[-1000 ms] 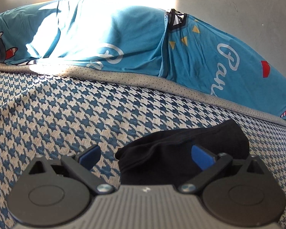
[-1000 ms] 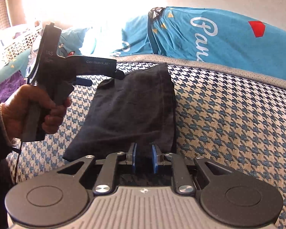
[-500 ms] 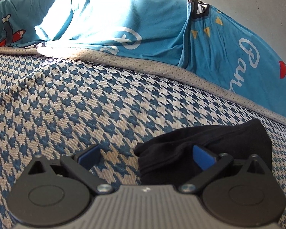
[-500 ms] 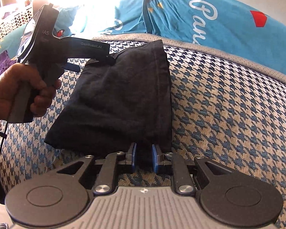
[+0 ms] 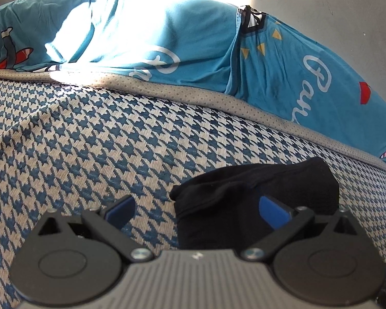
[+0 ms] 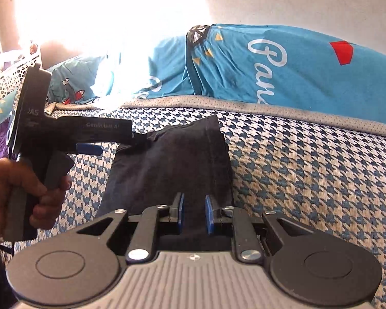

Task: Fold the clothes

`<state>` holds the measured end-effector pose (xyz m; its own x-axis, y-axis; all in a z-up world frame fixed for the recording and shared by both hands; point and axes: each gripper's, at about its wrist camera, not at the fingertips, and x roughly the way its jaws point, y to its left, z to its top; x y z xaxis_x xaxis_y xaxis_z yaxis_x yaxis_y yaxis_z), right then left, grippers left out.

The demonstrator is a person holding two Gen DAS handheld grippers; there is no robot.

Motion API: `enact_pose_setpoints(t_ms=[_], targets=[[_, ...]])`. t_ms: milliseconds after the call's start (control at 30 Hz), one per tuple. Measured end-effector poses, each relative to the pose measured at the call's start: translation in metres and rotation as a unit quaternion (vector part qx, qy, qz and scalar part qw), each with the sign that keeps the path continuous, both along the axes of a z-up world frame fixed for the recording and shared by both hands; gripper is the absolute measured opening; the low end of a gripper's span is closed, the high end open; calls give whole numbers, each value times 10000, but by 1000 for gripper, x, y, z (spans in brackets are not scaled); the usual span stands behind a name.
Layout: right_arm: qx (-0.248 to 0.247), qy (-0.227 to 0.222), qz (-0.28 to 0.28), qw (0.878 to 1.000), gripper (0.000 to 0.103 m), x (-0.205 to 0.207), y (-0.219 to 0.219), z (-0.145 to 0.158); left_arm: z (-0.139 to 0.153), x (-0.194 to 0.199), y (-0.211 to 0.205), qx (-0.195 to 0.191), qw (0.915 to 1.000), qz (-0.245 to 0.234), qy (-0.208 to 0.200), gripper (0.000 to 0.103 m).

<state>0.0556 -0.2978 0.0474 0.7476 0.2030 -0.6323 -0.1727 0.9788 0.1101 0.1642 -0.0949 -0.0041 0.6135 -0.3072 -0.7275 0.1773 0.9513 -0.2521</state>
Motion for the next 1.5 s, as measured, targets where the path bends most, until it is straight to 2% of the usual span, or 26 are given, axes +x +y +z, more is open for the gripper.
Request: enact_pose_setpoints(t_ms=[200, 467, 600, 833, 933, 1067, 1200, 1333, 1500], targets=[[247, -45, -177, 9995, 17, 30, -2, 0, 4, -21, 1, -159, 9988, -440, 140, 103], [299, -170, -290, 9990, 17, 61, 4, 2, 2, -41, 2, -37, 9946, -1005, 240, 103], [258, -175, -264, 9992, 17, 69, 3, -2, 1, -50, -1, -12, 9898, -1394, 306, 103], [240, -224, -271, 9991, 17, 84, 3, -8, -6, -70, -19, 291, 9773, -2090, 197, 103], [204, -161, -318, 9992, 17, 93, 4, -14, -18, -70, -25, 448, 9763, -2093, 311, 103], [166, 15, -424, 9990, 17, 103, 5, -23, -23, -71, -30, 594, 9745, -2151, 211, 103], [-44, 9, -473, 9989, 15, 105, 9, -27, -22, -70, -32, 645, 9755, -2089, 227, 103], [83, 2, -624, 9980, 15, 104, 7, -23, -19, -69, -32, 626, 9772, -2008, 287, 103], [203, -110, -776, 9967, 27, 93, 7, -8, -13, -72, -31, 624, 9802, -1852, 320, 103]])
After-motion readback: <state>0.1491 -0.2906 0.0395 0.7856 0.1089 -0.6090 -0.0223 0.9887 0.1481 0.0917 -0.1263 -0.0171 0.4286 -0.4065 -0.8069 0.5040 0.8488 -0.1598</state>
